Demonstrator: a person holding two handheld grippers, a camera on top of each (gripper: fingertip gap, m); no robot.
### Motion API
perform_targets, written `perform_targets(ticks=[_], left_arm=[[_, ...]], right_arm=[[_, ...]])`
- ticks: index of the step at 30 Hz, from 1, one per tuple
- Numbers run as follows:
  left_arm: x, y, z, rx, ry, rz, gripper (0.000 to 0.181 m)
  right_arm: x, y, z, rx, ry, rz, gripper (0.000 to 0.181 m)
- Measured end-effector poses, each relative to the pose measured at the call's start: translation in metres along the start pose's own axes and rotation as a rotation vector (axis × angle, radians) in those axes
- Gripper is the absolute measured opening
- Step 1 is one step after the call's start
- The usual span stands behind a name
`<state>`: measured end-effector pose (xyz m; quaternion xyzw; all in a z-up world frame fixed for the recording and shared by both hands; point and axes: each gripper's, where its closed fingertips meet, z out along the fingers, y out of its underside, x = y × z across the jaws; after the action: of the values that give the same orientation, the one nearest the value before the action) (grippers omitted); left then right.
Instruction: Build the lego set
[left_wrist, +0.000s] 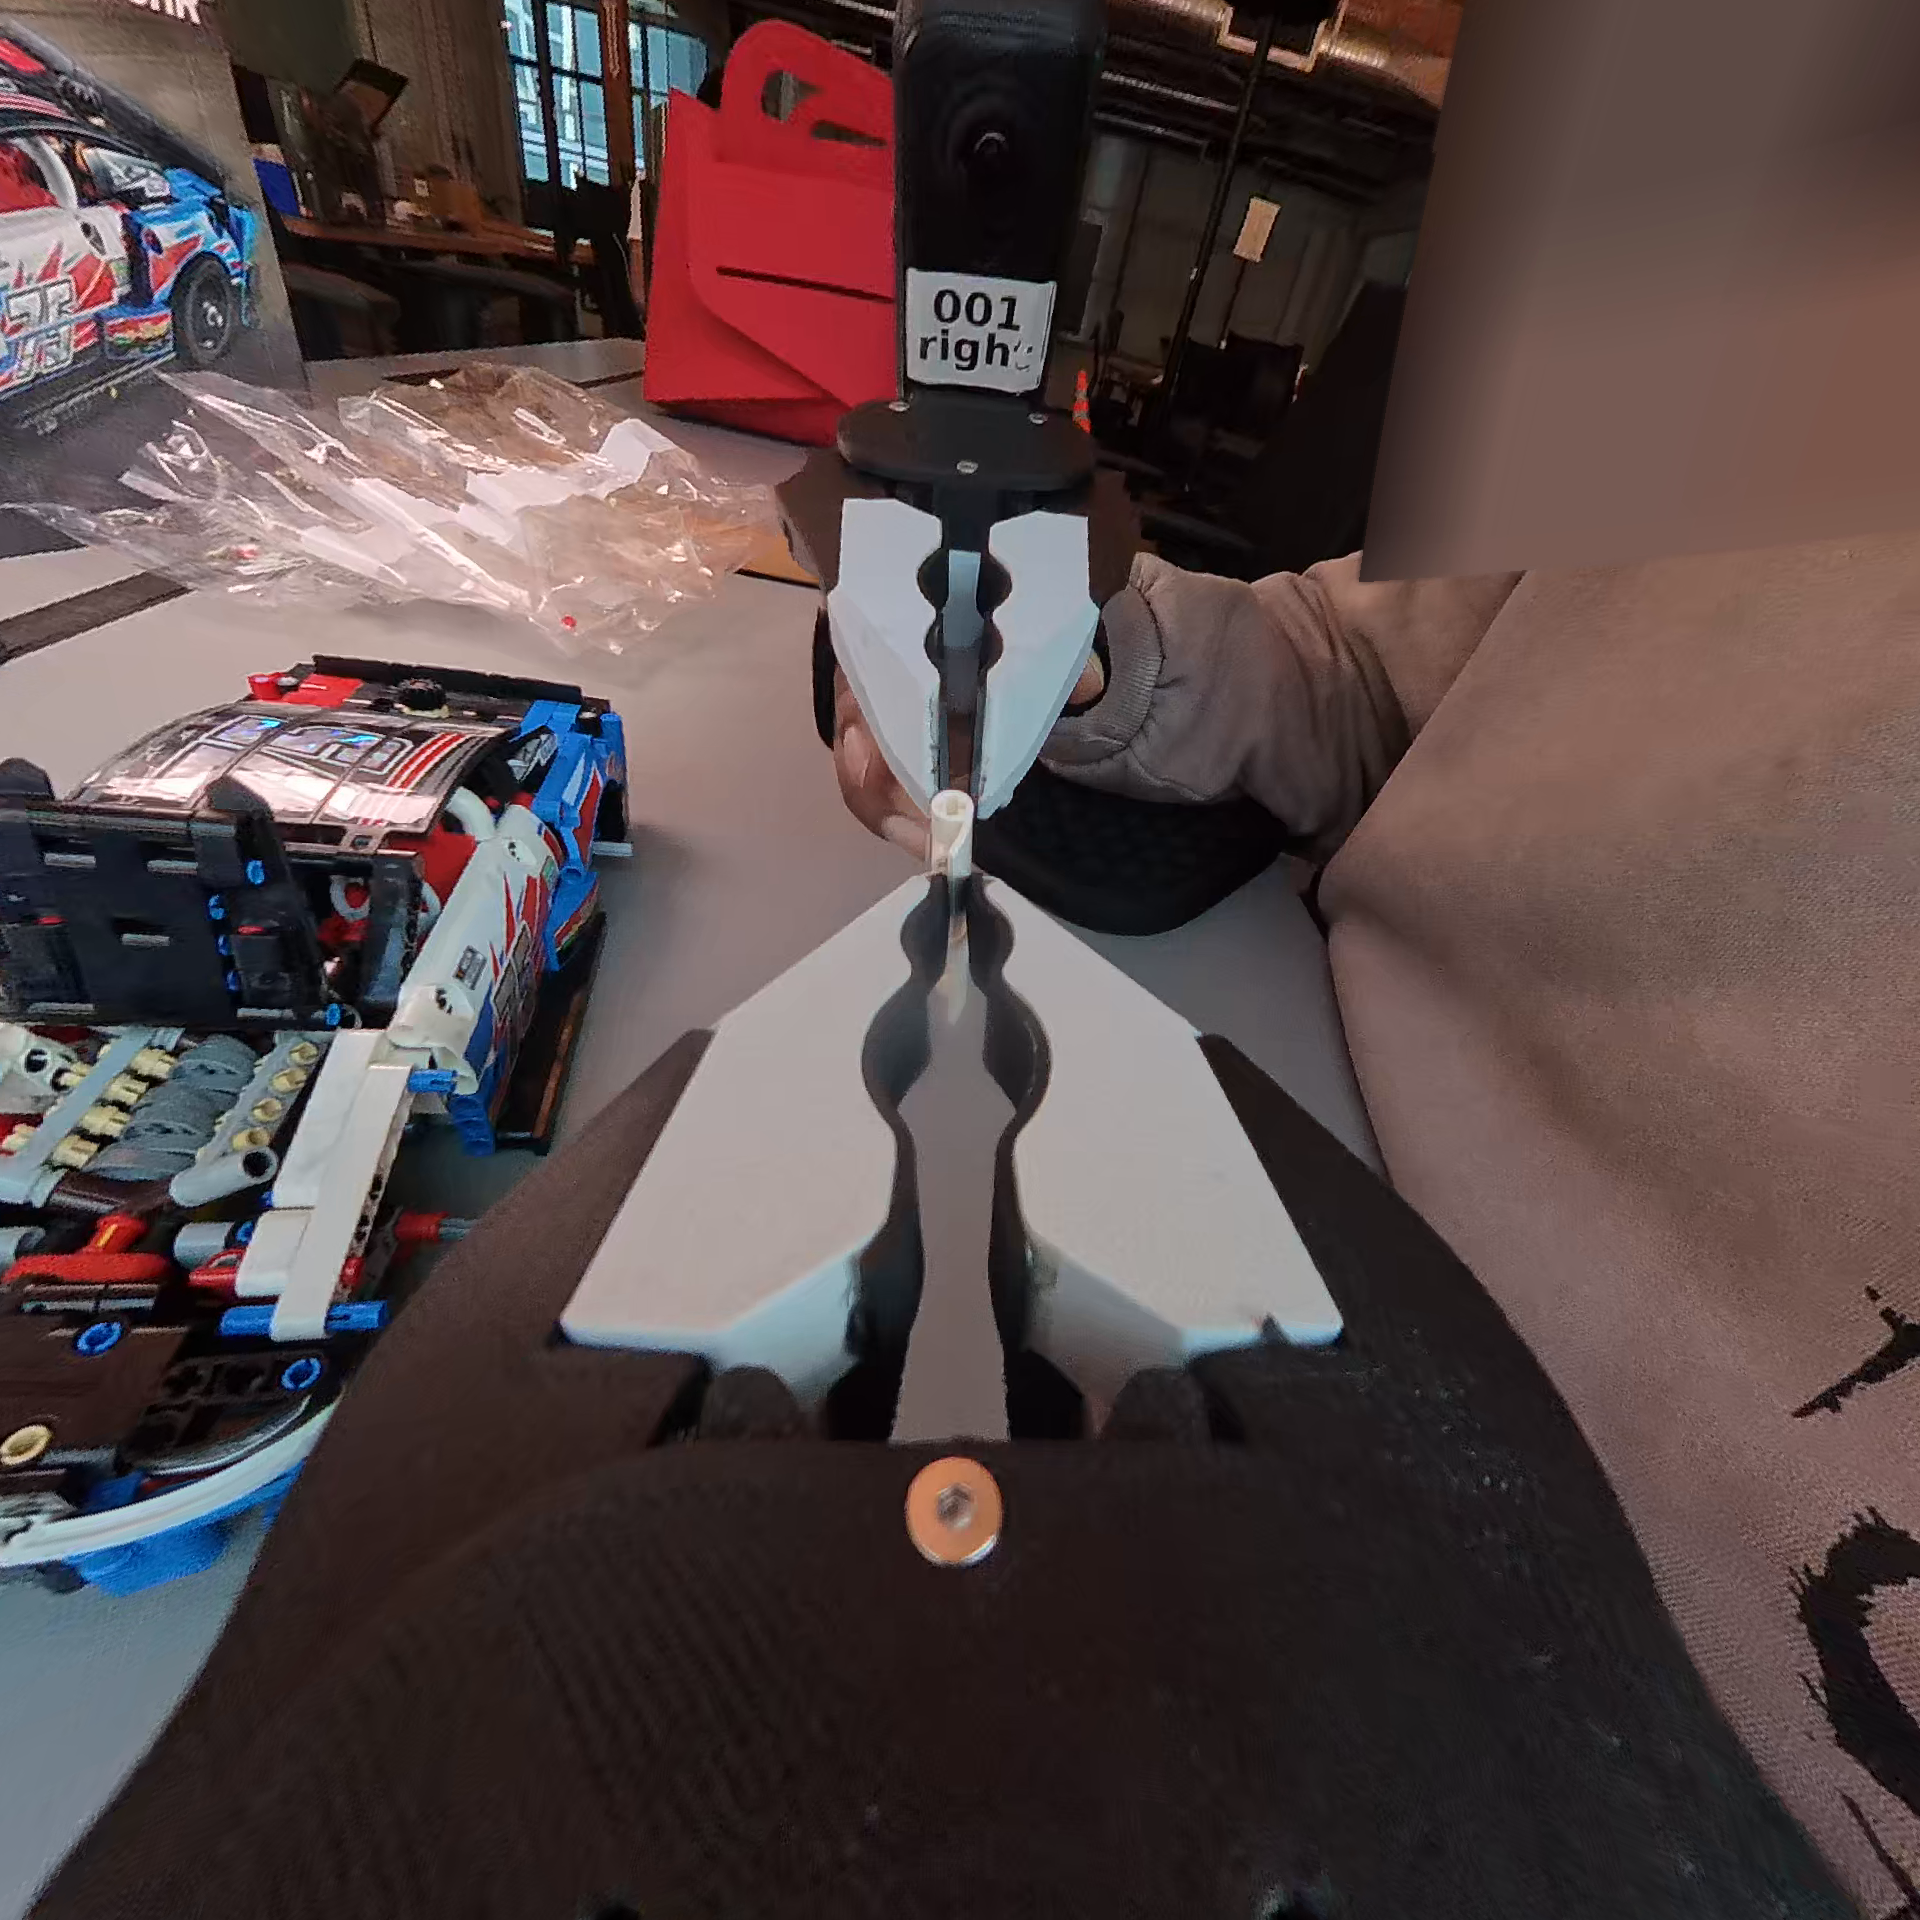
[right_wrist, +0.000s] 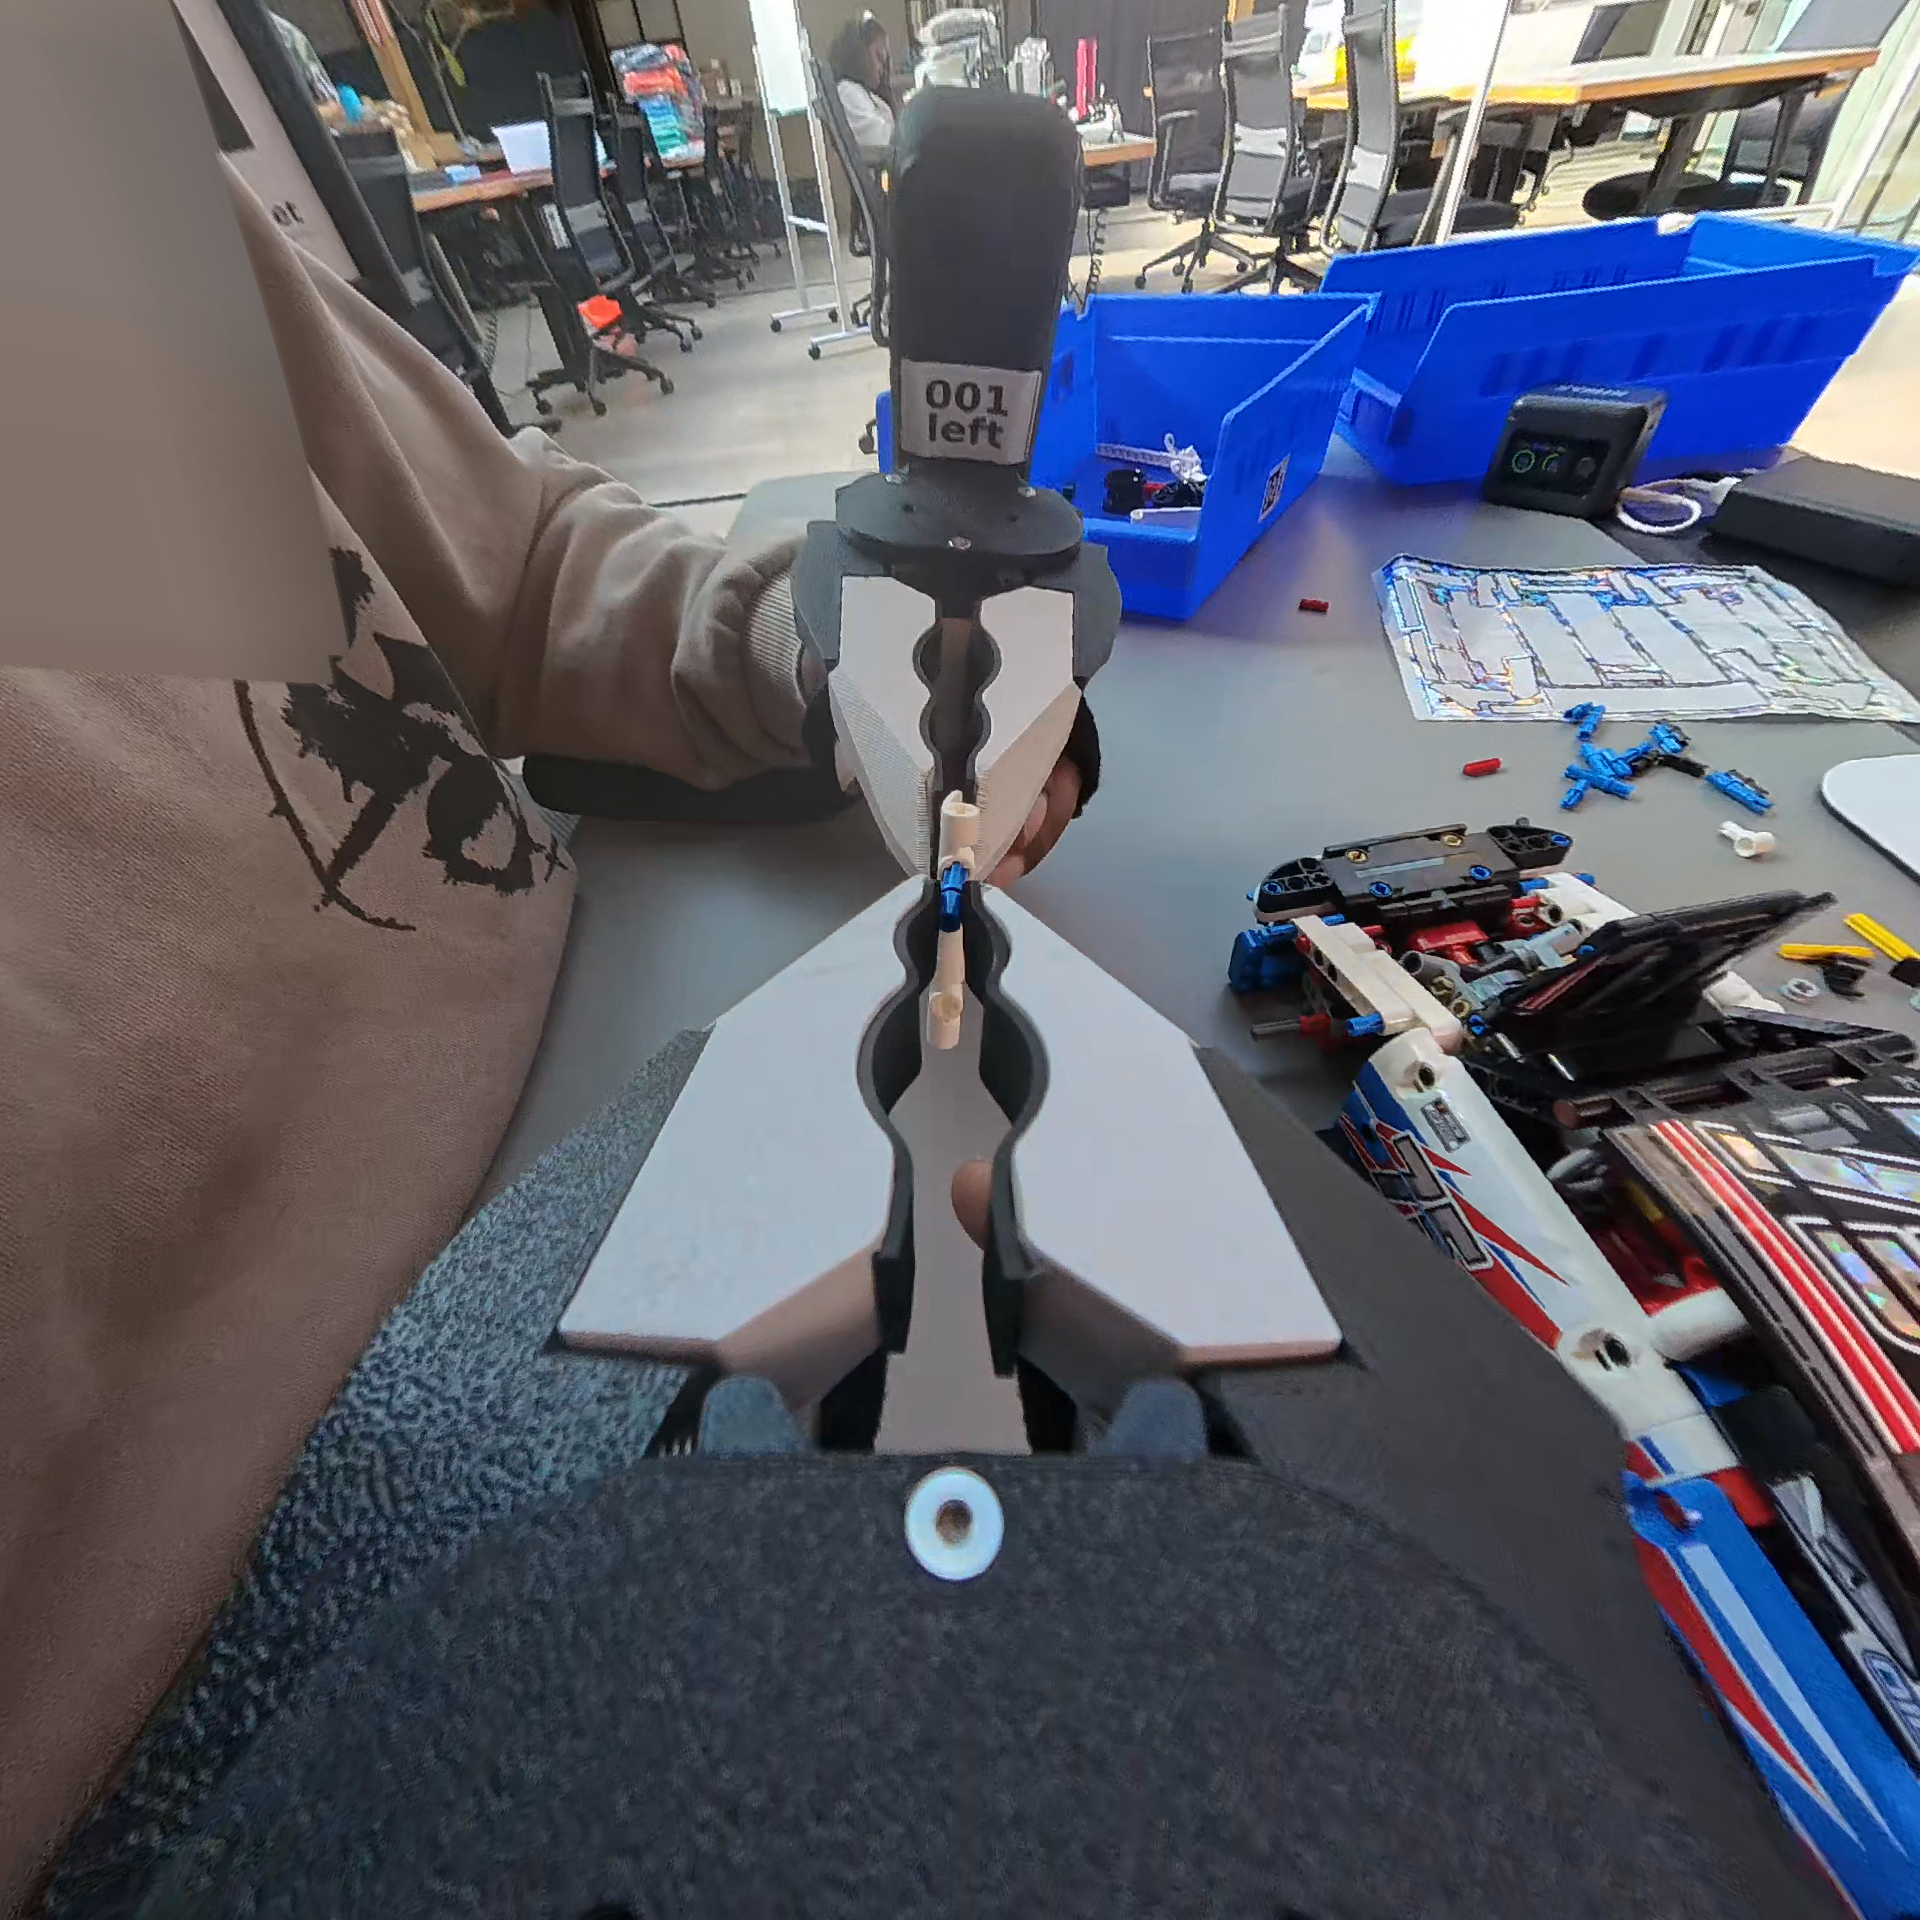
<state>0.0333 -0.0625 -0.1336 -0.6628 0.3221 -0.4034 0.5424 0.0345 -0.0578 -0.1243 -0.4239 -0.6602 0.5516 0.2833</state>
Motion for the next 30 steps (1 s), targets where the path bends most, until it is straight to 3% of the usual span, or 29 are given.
perform_targets(ticks=[6,14,18,20,22,24,26,30], left_arm=[[0.005,0.000,0.000,0.007,0.032,0.006,0.002],[0.010,0.023,0.009,-0.160,0.008,0.127,0.001],[0.010,0.028,0.011,-0.194,-0.006,0.145,0.001],[0.023,0.024,0.019,-0.162,0.052,0.131,0.000],[0.042,0.018,0.036,-0.177,0.095,0.193,0.000],[0.033,0.006,0.036,-0.176,0.039,0.214,0.001],[0.018,0.000,0.021,-0.134,0.008,0.162,0.001],[-0.004,0.012,0.005,-0.142,-0.056,0.073,0.001]], right_arm=[[-0.005,-0.002,0.000,-0.015,-0.018,0.052,0.001],[-0.012,0.022,0.000,-0.218,-0.005,-0.011,0.001],[-0.013,0.028,0.000,-0.237,-0.008,0.001,0.000],[-0.012,0.028,0.006,-0.226,0.006,0.004,0.000],[-0.015,0.049,0.020,-0.337,0.001,-0.039,0.000],[-0.008,0.037,0.014,-0.259,-0.003,0.034,0.000],[0.017,0.015,-0.004,-0.160,0.102,0.048,0.000],[0.041,0.009,-0.020,-0.085,0.210,0.049,0.000]])
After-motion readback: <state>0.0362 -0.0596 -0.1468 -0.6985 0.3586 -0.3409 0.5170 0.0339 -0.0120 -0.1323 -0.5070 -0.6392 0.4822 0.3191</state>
